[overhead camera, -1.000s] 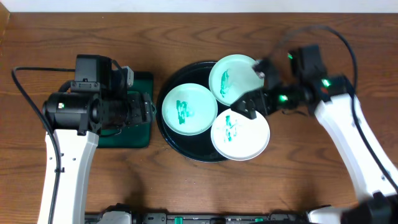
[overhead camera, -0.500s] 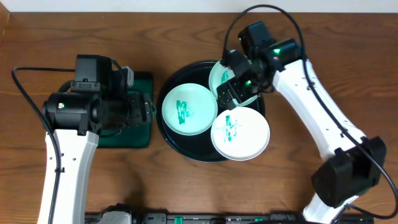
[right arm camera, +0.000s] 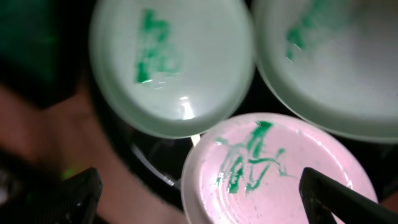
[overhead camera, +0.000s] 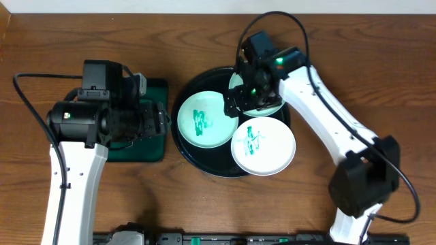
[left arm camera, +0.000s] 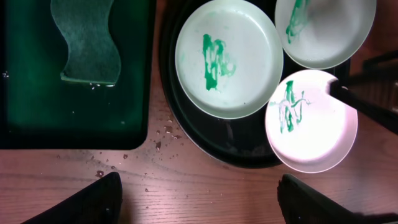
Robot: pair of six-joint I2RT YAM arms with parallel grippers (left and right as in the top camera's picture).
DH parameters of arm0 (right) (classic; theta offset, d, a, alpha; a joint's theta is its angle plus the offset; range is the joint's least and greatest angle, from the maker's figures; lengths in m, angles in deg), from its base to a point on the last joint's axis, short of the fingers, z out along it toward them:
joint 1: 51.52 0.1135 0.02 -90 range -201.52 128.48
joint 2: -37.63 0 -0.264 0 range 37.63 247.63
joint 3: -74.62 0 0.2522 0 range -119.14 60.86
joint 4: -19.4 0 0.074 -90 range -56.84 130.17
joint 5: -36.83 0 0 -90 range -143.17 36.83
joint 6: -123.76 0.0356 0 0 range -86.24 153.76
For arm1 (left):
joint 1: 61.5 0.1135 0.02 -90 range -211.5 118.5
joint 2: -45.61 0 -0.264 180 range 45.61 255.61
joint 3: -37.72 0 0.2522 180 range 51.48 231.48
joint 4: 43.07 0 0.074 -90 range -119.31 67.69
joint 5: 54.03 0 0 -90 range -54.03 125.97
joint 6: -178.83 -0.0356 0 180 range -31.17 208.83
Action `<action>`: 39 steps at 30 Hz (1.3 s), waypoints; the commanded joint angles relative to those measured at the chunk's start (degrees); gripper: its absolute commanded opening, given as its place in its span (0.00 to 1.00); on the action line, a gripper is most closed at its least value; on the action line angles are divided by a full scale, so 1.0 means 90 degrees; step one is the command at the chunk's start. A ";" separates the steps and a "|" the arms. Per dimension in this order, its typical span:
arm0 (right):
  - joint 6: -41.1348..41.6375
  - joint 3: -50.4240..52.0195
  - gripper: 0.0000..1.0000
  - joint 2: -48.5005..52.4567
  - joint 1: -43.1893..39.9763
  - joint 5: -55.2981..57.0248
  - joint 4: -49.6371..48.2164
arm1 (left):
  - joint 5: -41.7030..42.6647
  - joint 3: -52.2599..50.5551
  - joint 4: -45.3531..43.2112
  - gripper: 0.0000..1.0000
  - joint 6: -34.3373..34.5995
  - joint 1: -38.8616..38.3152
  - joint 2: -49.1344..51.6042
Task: Clean dirty plates on tray and stack at the side
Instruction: 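Reach the right gripper to the rim of the upper pale green plate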
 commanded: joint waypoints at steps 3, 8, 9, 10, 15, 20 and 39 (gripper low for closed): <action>0.1018 -0.0032 0.90 0.0707 0.0104 0.0517 0.0010 | 0.0053 0.0056 0.0015 0.80 -0.0036 -0.0015 0.0019; 0.1044 -0.0032 0.85 0.1112 0.0245 0.0493 -0.0177 | 0.0053 0.0056 0.0017 0.80 -0.0036 -0.0015 0.0019; 0.1044 -0.0032 0.82 0.1171 0.0274 0.0474 -0.0228 | 0.0053 0.0058 0.0017 0.80 -0.0036 -0.0015 0.0019; 0.1042 -0.0032 0.80 0.1209 0.0304 0.0442 -0.0287 | 0.0053 0.0056 0.0019 0.80 -0.0036 -0.0015 0.0019; 0.1042 -0.0032 0.72 0.1338 0.0457 0.0299 -0.0641 | 0.0053 0.0056 0.0019 0.80 -0.0036 -0.0015 0.0019; 0.1474 -0.0029 0.70 0.1411 0.0544 0.0532 -0.0797 | 0.0053 0.0056 0.0068 0.80 -0.0036 -0.0015 0.0019; 0.2047 0.0389 0.66 0.1418 0.0483 0.0731 -0.1411 | 0.0053 0.0056 0.0141 0.80 -0.0036 -0.0015 0.0019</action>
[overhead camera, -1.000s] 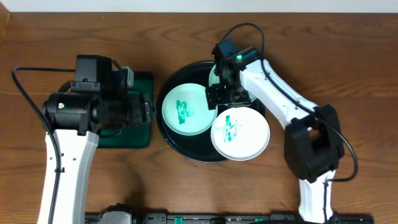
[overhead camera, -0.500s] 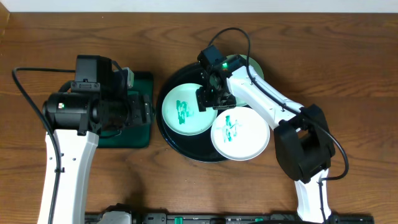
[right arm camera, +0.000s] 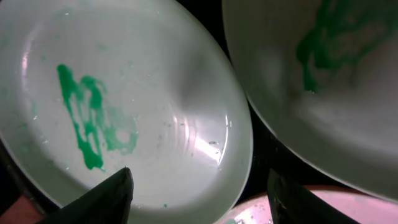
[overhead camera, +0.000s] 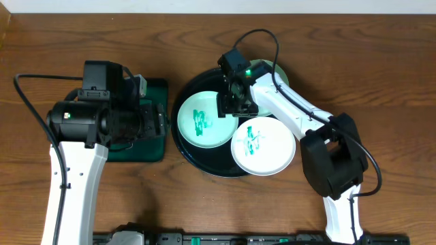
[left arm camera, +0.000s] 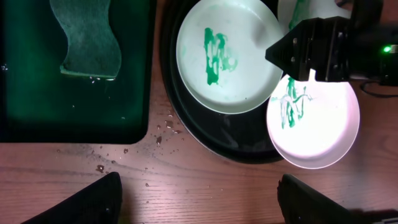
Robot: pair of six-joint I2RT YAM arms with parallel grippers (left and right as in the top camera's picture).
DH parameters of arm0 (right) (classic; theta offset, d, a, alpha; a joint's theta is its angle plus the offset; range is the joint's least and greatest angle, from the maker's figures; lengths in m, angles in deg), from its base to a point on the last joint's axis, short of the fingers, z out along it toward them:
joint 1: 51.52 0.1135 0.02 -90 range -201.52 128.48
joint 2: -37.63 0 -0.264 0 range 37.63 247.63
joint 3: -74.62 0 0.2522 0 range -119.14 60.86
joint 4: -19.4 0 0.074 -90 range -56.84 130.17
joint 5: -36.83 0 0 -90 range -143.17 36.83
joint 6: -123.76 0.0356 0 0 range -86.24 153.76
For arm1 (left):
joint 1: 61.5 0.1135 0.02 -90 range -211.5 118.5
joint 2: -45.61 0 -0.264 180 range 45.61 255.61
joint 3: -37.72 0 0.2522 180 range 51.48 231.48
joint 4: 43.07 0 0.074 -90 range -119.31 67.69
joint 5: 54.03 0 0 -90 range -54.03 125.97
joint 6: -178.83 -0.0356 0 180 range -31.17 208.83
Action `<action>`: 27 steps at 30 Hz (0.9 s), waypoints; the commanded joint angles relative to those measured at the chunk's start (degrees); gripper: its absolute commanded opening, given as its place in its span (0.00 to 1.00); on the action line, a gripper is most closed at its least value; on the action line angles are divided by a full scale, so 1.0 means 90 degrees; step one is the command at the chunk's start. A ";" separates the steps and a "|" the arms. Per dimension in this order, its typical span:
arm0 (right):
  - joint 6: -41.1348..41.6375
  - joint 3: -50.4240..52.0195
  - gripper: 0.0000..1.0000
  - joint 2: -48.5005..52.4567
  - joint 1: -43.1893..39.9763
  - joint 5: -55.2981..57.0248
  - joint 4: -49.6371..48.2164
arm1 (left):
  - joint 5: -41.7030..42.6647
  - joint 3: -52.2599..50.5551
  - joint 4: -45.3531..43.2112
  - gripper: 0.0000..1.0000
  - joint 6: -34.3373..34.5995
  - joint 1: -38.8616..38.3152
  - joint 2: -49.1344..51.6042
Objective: Clean dirty plates on tray and stack at the side
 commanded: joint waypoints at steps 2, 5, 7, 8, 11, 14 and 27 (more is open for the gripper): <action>0.0180 0.0240 0.66 0.0165 0.0012 0.0073 -0.0097 | 0.0053 0.0056 0.0019 0.81 -0.0036 -0.0015 0.0019; 0.0204 0.0437 0.65 0.0165 0.0012 0.0068 -0.0272 | 0.0051 0.0056 0.0019 0.80 -0.0036 -0.0015 0.0019; 0.0226 0.0607 0.63 0.0165 0.0012 0.0022 -0.0447 | 0.0051 0.0056 0.0019 0.80 -0.0039 -0.0015 0.0019; 0.0223 0.0714 0.62 0.0165 0.0015 -0.0044 -0.0578 | 0.0053 0.0056 0.0019 0.80 -0.0036 -0.0015 0.0019; 0.0221 0.0935 0.60 0.0165 0.0015 -0.0277 -0.0869 | 0.0051 0.0056 0.0019 0.80 -0.0036 -0.0015 0.0019; 0.0223 0.1117 0.53 0.0165 0.0058 -0.0313 -0.1090 | 0.0053 0.0056 0.0019 0.80 -0.0036 -0.0015 0.0019; 0.0223 0.1161 0.01 0.0165 0.0092 -0.0287 -0.1120 | 0.0053 0.0056 0.0017 0.80 -0.0036 -0.0015 0.0019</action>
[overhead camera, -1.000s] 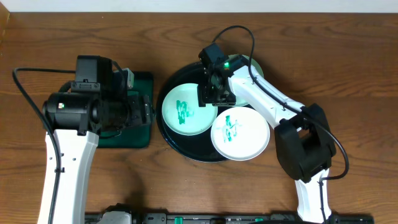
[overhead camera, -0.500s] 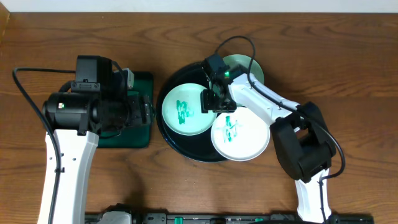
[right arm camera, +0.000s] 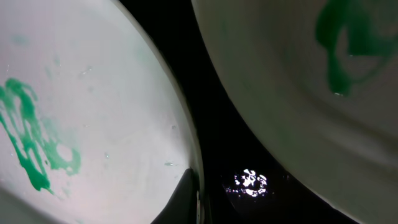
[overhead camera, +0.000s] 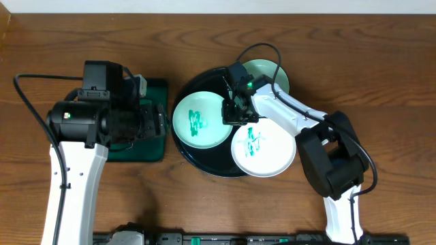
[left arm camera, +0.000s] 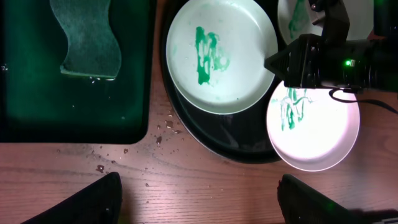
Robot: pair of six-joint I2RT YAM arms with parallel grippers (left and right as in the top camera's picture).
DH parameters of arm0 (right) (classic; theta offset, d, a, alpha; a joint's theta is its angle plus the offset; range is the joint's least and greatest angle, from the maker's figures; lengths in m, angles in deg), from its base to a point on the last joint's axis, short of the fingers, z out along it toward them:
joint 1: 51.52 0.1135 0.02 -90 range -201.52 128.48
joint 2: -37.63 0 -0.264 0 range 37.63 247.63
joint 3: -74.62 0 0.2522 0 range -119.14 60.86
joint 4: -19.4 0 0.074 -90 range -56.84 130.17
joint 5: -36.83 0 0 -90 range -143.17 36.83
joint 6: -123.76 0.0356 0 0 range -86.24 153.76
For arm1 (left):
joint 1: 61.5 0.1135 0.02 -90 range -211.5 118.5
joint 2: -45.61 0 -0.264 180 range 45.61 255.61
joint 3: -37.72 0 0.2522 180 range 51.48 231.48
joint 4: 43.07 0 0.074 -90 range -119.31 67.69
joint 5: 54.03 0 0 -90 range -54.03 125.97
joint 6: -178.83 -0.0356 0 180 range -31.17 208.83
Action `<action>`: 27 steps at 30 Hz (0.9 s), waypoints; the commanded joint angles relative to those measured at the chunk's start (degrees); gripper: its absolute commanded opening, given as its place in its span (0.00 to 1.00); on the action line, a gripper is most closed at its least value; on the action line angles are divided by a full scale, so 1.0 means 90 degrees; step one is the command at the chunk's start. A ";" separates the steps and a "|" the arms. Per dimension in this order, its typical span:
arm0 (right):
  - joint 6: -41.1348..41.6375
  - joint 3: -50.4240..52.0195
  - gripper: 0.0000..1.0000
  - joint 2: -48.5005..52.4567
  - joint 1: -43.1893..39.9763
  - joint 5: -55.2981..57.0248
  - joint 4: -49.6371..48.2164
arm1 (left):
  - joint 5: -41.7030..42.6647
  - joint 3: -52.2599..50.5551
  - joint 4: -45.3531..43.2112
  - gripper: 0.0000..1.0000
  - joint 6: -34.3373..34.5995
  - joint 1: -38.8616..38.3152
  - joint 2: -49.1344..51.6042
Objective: Clean dirty plates on tray and stack at the side
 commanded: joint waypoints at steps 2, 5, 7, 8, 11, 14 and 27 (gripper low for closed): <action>-0.0027 0.0102 0.01 0.0168 0.0102 -0.0104 0.0080 | 0.0056 0.0056 0.0015 0.80 -0.0039 -0.0015 0.0019; -0.0029 0.0102 0.01 0.0168 0.0102 -0.0107 0.0119 | 0.0056 0.0056 0.0005 0.81 -0.0039 -0.0015 0.0019; -0.0034 0.0102 0.01 0.0168 0.0102 -0.0104 0.0185 | 0.0056 0.0056 -0.0012 0.81 -0.0039 -0.0015 0.0019; -0.0036 0.0102 0.01 0.0168 0.0102 -0.0104 0.0211 | 0.0056 0.0056 -0.0015 0.80 -0.0039 -0.0015 0.0019; -0.0119 0.0102 0.01 0.0168 0.0102 -0.0102 0.0233 | -0.0053 0.0056 -0.0090 0.72 -0.0046 -0.0015 0.0019; -0.0131 0.0102 0.01 0.0168 0.0102 -0.0102 0.0248 | -0.1205 0.0049 -0.0238 0.62 -0.0039 -0.0015 0.0114; -0.0328 0.0102 0.01 0.0168 0.0102 -0.0104 0.0401 | -0.2276 0.0039 -0.1314 0.47 0.0041 0.0437 0.2863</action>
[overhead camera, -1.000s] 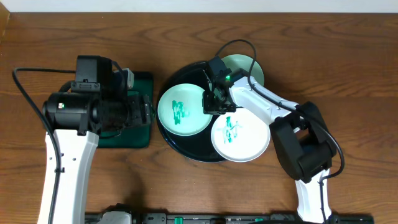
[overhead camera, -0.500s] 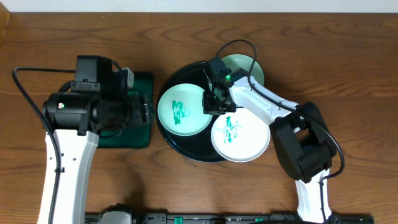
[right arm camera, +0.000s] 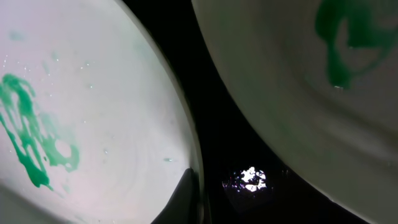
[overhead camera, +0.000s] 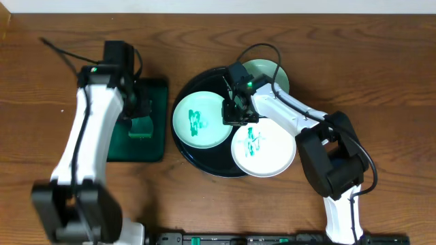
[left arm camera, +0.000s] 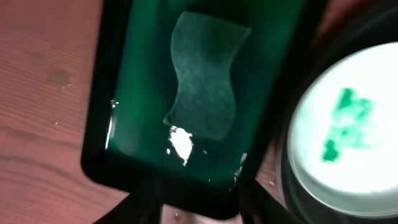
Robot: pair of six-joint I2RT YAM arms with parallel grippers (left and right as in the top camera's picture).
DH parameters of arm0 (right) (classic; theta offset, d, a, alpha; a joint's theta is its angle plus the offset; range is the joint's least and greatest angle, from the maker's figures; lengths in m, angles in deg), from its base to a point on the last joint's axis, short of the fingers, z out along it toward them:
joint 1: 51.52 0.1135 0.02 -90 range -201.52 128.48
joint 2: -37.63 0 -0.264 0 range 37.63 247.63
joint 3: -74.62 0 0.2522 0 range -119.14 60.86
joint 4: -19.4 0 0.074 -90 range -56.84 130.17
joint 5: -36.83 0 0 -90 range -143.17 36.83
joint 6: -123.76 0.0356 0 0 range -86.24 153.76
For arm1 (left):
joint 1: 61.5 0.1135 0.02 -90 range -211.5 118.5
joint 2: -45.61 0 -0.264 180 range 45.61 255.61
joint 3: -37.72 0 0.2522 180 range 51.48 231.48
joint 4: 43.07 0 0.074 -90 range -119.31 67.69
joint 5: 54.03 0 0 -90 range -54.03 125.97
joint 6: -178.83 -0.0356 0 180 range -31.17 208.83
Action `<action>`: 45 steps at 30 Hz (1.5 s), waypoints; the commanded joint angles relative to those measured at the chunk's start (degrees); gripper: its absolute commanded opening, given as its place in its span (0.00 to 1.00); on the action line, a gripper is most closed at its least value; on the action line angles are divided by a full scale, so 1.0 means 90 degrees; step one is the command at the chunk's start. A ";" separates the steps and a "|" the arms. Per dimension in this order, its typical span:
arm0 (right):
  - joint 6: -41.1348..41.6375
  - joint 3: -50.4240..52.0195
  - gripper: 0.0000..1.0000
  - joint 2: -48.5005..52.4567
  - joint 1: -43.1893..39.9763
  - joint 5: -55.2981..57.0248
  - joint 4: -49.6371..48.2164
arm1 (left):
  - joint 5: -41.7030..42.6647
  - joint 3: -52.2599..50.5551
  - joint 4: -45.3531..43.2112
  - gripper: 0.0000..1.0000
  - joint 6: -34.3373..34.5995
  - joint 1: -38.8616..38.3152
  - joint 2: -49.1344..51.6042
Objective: Clean dirty plates on tray and stack at the side
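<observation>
Three plates smeared with green lie on a round black tray (overhead camera: 204, 167): a pale green one (overhead camera: 196, 120) at the left, one at the back (overhead camera: 271, 72), and a white one (overhead camera: 264, 146) at the front right. My right gripper (overhead camera: 235, 111) is shut on the left plate's right rim (right arm camera: 189, 143); one finger (right arm camera: 186, 193) shows inside that rim, the other is hidden in the dark. My left gripper (left arm camera: 200, 208) hangs open over the near end of a green tray (left arm camera: 124, 118), which holds a wavy green sponge (left arm camera: 202, 93).
Water shines in the green tray beside the sponge, and drops lie on the wood by its edge. The brown wooden table (overhead camera: 381, 61) spreads around both trays. The right arm's cable loops over the back plate.
My left arm has swung over to the green tray, and its camera now looks closely down on the sponge. The right gripper and the three plates have not moved.
At first my right gripper hung open above the plates near the back one. Then it was low and open at the left plate's right edge. Then it was shut on that rim, the plate a little further left. Only now has the left arm moved.
</observation>
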 commanded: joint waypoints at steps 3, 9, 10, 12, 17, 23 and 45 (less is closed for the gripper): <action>-0.0352 0.0134 0.01 0.0168 0.0102 -0.0087 0.0308 | 0.0386 0.0039 -0.0318 0.49 -0.0406 0.0233 0.1069; -0.0398 0.0134 0.01 0.0168 0.0102 -0.0087 0.0330 | 0.0624 0.0039 -0.0588 0.44 -0.0639 0.0435 0.1736; -0.0398 0.0134 0.01 0.0168 0.0102 -0.0090 0.0330 | 0.0624 0.0039 -0.0624 0.40 -0.0639 0.0459 0.1817; -0.0398 0.0134 0.01 0.0168 0.0102 -0.0090 0.0333 | 0.0624 0.0039 -0.0670 0.34 -0.0639 0.0503 0.1974; -0.0396 0.0134 0.01 0.0168 0.0102 -0.0090 0.0381 | 0.0624 0.0039 -0.0872 0.34 -0.0644 0.0554 0.2380; -0.0398 0.0134 0.01 0.0168 0.0102 -0.0090 0.0495 | 0.0624 0.0041 -0.1156 0.31 -0.0687 0.0554 0.2776; -0.0401 0.0134 0.01 0.0168 0.0102 -0.0090 0.0469 | 0.0981 0.0049 -0.1226 0.07 -0.0641 0.0534 0.1149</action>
